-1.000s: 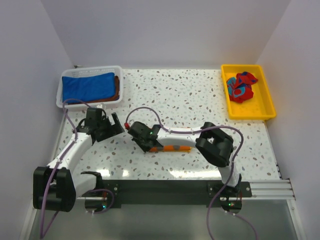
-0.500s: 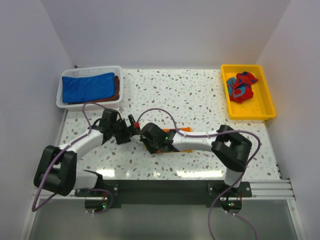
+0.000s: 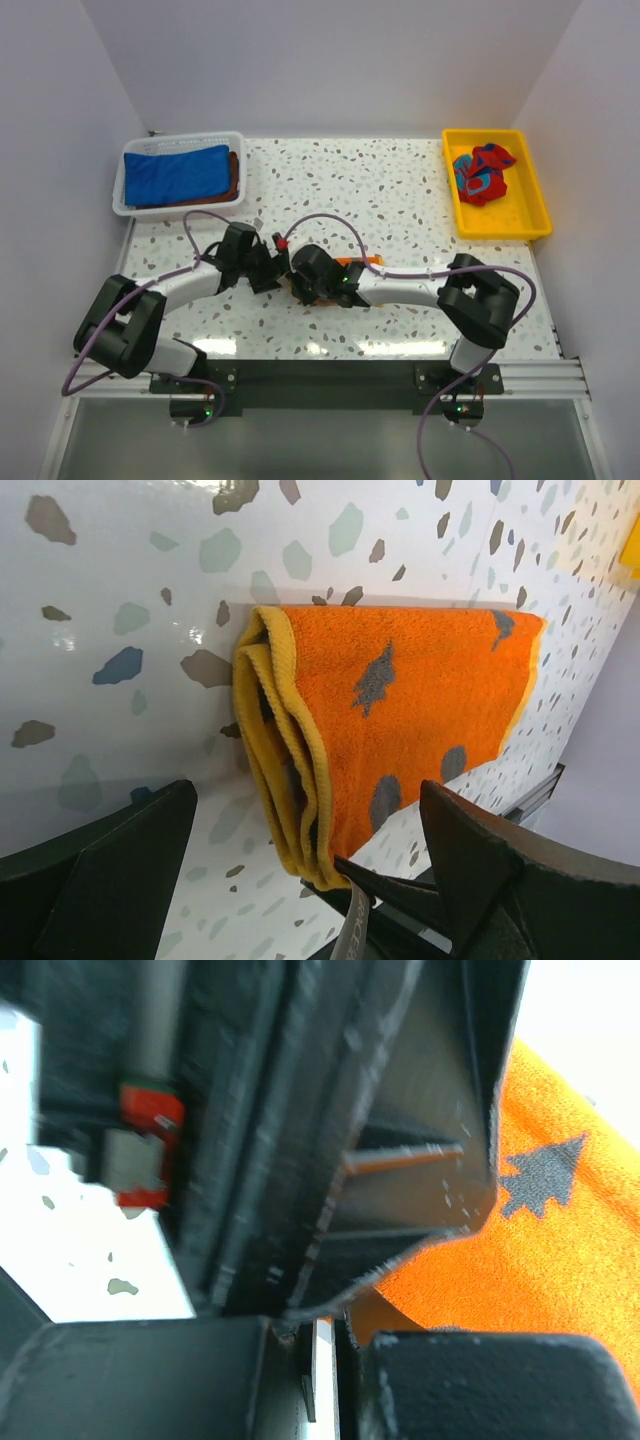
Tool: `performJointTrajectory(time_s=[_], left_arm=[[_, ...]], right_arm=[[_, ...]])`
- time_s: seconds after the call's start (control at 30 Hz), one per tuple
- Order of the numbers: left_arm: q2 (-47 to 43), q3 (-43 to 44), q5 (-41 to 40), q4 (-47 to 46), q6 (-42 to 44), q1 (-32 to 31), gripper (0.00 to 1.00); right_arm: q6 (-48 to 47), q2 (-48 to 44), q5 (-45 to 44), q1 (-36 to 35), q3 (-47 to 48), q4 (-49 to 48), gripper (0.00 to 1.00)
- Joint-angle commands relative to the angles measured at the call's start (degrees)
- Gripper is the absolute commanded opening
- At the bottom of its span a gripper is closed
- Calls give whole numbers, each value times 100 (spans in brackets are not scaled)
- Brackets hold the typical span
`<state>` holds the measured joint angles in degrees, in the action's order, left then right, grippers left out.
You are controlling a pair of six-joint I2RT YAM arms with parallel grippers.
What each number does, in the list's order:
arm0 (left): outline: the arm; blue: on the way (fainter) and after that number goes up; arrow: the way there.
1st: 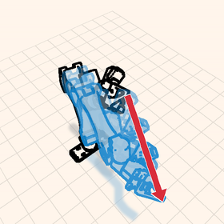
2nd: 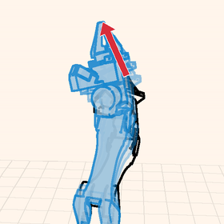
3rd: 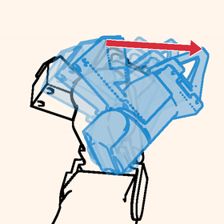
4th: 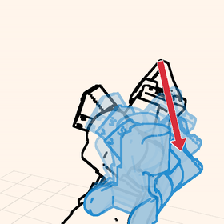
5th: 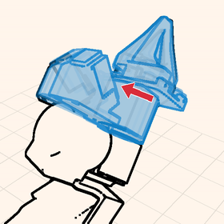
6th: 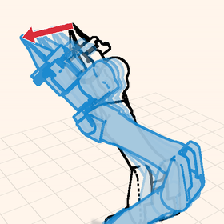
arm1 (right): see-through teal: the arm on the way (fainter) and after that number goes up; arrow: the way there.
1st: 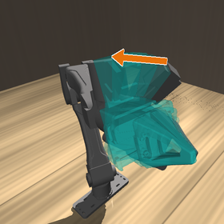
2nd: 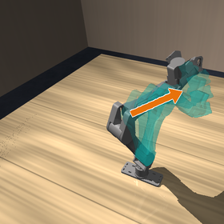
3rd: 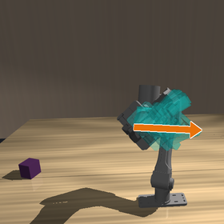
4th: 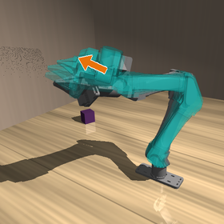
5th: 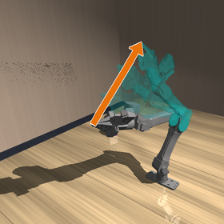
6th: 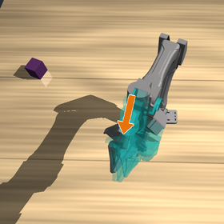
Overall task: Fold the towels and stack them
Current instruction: Neatly place the folded towel into the bin
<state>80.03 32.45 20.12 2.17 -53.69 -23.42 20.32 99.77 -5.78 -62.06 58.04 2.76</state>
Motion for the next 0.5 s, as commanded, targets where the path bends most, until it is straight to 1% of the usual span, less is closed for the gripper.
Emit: performJointTrajectory(time_s=[0.0, 0.07, 0.13, 0.17, 0.23, 0.27, 0.3, 0.33, 0.37, 0.4, 0.43, 0.47], left_arm=[[180, -212, -376, -349, -387, -267, 98], [223, -300, -430, -489, -484, -312, 95], [267, -370, -474, -577, -555, -330, 89], [294, -371, -500, -630, -572, -330, 83], [364, -336, -509, -674, -572, -339, 75], [382, -327, -509, -735, -572, -347, 68], [399, -318, -509, -771, -555, -365, 54], [417, -274, -518, -797, -537, -382, 44], [426, -248, -535, -780, -520, -400, 22], [426, -213, -561, -754, -441, -409, 11], [417, -99, -597, -701, -388, -418, 4], [408, -20, -666, -527, -327, -418, 0]], right_arm=[[174, -361, 7, 36, -126, -575, 0], [192, -379, 24, 28, -153, -637, 0], [192, -379, 68, 28, -170, -680, 0], [192, -396, 94, 36, -188, -689, 0], [183, -388, 95, 36, -214, -716, 0], [183, -396, 95, 28, -232, -725, 0], [175, -388, 103, 36, -249, -733, 0], [174, -396, 112, 28, -267, -742, 0], [166, -388, 104, 28, -276, -751, 0], [148, -414, 77, 36, -293, -769, 0], [139, -423, 60, 36, -311, -786, 0], [139, -449, 42, 36, -337, -778, 6]])
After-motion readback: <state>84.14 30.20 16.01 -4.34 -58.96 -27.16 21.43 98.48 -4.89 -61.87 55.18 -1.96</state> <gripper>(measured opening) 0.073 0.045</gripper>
